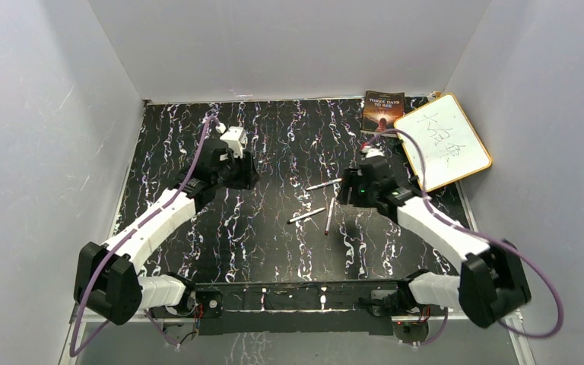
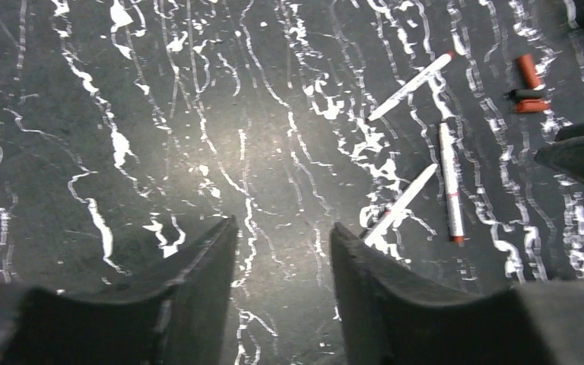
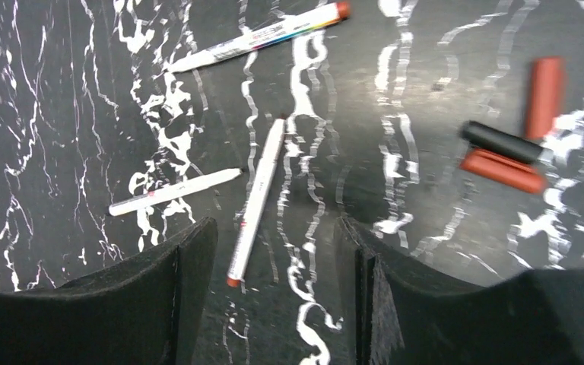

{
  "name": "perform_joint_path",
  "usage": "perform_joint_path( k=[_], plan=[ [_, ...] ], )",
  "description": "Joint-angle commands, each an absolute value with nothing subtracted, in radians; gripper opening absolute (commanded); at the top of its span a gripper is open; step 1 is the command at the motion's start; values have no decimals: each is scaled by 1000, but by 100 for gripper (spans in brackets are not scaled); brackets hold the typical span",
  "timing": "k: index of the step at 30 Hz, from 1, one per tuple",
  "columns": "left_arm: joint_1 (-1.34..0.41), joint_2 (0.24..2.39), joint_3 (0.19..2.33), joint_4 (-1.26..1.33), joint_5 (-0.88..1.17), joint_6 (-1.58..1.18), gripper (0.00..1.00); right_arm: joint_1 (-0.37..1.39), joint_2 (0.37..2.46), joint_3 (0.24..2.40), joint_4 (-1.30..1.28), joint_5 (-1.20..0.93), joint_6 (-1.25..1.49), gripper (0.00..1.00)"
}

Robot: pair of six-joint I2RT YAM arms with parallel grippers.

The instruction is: Insert the pens into the pen caps

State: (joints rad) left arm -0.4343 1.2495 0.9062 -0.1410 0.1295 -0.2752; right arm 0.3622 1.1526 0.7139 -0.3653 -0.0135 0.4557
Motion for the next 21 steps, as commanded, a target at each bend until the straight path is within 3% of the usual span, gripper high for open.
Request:
perform_joint_path(
  k=[1, 3, 5, 9, 11, 14, 21],
  plan=[
    [-443, 1232, 906, -164, 17, -251, 36, 514, 1304, 856, -362, 189, 499, 55],
    [-443, 1214, 889, -170, -3, -248, 27, 518, 1363, 900, -387, 218, 507, 51],
    [-444, 1194, 871, -175, -17, -247, 28, 520, 1401, 922, -394, 247, 506, 45],
    [-445, 1165, 846, -163, -21, -245, 63, 521, 1462, 953, -397, 266, 498, 32],
    [-445, 1166, 849, -165, -21, -242, 74, 522, 1493, 965, -405, 265, 496, 28],
    [-445, 1175, 855, -166, -20, -242, 81, 530, 1534, 983, -412, 262, 487, 39],
    [-446, 1169, 853, -170, -30, -235, 82, 541, 1574, 987, -412, 269, 486, 44]
  ],
)
